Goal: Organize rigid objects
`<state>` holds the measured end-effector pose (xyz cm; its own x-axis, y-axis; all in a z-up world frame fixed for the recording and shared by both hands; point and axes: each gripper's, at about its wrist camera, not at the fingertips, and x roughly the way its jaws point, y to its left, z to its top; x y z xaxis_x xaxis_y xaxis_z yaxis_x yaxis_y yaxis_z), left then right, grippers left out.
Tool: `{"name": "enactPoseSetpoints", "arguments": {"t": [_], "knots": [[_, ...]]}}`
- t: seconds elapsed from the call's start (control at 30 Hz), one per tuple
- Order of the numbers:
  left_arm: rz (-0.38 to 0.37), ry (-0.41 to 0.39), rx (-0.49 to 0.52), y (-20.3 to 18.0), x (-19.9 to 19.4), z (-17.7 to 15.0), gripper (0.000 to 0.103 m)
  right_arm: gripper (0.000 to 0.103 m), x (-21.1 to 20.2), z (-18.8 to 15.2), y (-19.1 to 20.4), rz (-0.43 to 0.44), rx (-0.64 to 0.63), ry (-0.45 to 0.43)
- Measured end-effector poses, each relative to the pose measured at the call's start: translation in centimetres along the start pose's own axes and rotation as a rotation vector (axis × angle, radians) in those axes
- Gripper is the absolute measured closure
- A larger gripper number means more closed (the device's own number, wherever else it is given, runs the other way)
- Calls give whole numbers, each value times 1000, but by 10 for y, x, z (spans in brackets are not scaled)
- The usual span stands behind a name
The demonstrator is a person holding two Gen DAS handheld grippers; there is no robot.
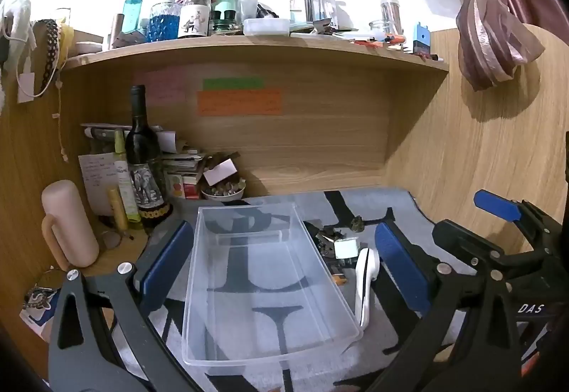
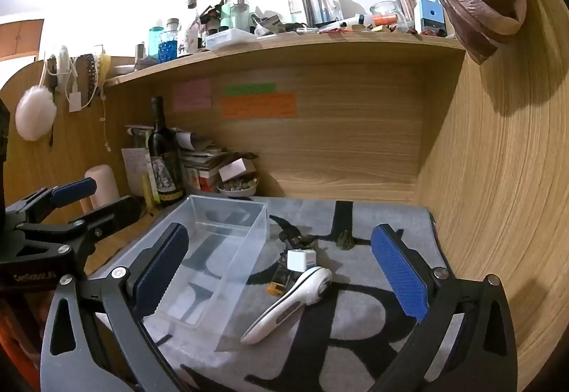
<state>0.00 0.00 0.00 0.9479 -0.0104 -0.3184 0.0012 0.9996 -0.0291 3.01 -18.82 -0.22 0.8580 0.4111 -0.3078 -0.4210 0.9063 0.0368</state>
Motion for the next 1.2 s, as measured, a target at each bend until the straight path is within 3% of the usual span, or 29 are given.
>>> {"name": "enactPoseSetpoints", "arguments": {"t": [1.2], "knots": [[-13, -26, -13, 3, -5, 4, 0, 0, 3, 2, 4, -6, -24, -2]]}}
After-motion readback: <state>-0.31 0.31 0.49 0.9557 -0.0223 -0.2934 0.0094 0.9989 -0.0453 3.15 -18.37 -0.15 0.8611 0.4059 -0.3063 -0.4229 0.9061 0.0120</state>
